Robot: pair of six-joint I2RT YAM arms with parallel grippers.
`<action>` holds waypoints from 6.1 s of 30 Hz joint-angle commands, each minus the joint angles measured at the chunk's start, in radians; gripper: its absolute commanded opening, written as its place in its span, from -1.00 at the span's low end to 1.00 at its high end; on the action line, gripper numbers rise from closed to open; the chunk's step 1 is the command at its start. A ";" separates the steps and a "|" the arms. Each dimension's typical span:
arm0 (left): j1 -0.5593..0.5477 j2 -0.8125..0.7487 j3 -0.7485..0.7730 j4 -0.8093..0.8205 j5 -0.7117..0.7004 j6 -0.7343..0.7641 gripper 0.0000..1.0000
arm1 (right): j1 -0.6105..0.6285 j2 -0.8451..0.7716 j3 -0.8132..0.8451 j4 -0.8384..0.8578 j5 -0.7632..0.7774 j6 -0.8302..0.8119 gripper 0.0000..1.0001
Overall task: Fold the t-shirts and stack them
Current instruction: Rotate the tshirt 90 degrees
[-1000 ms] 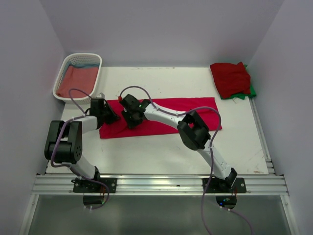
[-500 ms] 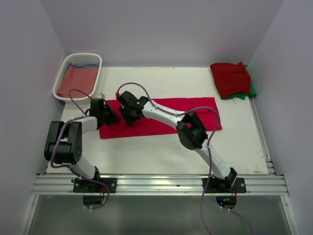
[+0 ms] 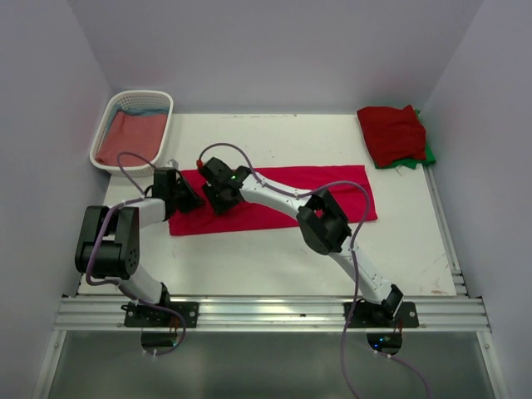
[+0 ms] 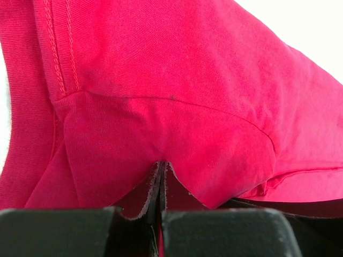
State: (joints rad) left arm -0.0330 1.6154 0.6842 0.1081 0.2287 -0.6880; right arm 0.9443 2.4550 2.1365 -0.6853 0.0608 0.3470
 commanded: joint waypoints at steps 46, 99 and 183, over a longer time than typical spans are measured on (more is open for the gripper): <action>0.021 -0.026 -0.008 0.012 0.011 0.028 -1.00 | -0.001 0.021 0.007 0.004 0.011 -0.011 -0.46; 0.021 0.003 0.003 0.002 -0.005 0.036 -1.00 | -0.001 -0.254 -0.159 -0.307 0.085 -0.074 -0.58; -0.104 1.067 1.301 0.054 0.586 -0.172 -1.00 | -0.030 -0.651 -1.089 0.165 -0.150 0.213 -1.00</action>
State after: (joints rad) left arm -0.1402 2.5999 1.9663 -0.0006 0.7685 -0.7860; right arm 0.8967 1.7569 1.0328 -0.4141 -0.0532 0.5323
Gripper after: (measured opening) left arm 0.004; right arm 0.008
